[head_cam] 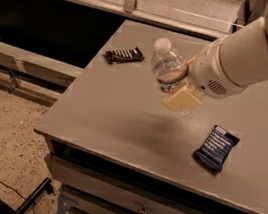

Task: Knock water bottle over

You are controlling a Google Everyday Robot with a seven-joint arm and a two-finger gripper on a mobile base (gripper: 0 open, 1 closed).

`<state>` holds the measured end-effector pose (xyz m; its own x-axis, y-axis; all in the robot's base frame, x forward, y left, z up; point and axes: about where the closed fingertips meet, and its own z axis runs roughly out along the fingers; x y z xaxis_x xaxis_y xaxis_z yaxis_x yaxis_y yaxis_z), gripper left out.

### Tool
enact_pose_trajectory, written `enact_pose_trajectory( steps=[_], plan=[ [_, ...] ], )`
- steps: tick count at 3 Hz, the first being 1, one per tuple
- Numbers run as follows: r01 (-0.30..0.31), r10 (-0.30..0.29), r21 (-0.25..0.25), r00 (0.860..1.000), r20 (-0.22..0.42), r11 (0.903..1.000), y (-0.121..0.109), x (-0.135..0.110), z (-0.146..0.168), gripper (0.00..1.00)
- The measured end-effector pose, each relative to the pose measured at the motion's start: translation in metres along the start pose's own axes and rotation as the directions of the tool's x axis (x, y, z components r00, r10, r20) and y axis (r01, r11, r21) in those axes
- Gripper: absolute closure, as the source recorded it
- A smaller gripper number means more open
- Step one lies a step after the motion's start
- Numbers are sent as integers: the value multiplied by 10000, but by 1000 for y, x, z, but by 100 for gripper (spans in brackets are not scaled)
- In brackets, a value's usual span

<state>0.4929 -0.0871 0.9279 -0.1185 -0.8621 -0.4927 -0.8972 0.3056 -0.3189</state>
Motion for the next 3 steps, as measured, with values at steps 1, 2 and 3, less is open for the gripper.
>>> enact_pose_trajectory(
  steps=[1, 2, 3],
  plan=[
    [345, -312, 373, 9959, -850, 9987, 0, 3, 0, 100],
    [721, -615, 598, 9847, -1631, 9956, 1, 4, 2, 100],
    [1099, -888, 763, 9669, -2392, 9910, 3, 4, 3, 100]
  ],
)
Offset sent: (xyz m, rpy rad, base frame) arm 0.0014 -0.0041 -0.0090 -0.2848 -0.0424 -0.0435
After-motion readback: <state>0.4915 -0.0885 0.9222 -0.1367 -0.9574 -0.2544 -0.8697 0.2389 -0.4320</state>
